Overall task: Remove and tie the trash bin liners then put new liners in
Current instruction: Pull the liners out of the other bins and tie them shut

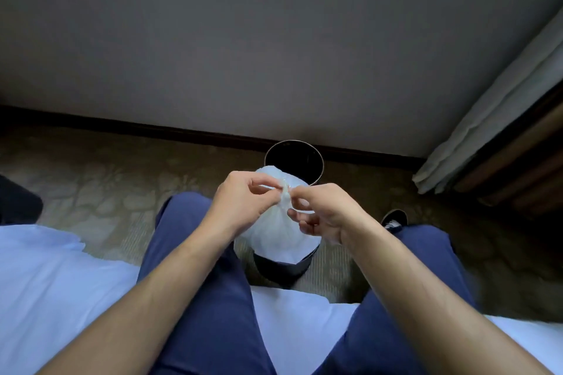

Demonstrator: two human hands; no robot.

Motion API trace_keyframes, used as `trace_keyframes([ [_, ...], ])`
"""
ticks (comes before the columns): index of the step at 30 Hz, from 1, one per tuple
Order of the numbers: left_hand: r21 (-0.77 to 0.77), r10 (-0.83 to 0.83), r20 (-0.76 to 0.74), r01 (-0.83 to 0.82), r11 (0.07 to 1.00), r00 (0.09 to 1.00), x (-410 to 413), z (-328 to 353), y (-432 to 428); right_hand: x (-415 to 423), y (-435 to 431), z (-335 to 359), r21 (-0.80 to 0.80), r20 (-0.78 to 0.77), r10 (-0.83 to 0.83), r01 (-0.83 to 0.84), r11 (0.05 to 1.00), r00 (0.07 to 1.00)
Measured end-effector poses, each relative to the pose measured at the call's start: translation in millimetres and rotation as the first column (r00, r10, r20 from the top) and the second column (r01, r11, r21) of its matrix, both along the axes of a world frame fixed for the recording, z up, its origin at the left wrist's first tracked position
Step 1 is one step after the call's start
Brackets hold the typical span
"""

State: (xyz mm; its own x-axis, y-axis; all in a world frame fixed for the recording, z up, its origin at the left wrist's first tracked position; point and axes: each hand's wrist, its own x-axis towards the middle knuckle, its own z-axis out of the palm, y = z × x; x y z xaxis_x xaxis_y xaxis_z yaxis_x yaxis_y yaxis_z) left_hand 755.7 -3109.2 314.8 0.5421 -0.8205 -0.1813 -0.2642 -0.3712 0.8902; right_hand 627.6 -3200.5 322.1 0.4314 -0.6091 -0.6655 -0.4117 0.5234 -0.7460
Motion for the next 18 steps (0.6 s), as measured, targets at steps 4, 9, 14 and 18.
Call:
trace_keyframes([
  [4, -0.008, -0.015, 0.163, 0.017, 1.0, 0.987, -0.5, -5.2, -6.8, -5.5, -4.2, -6.4, -0.072, 0.034, -0.022, 0.024, 0.997, 0.999],
  [9, -0.072, -0.055, 0.159, 0.067, 0.995, 0.986, -0.1, -6.5, -7.3, -18.2, -7.7, -7.4, -0.155, 0.132, 0.075, -0.054, 0.986, 0.988],
  [14, -0.065, -0.114, 0.311, 0.14, 0.988, 0.944, 0.5, -5.8, -6.2, -25.2, -11.0, -12.0, 0.07, 0.256, -0.003, -0.015, 0.997, 0.967],
  [18, -0.04, -0.19, 0.509, 0.243, 0.969, 0.84, -1.5, -9.9, -11.3, -29.2, -8.8, -23.2, 0.152, 0.29, -0.074, 0.03, 0.988, 0.954],
])
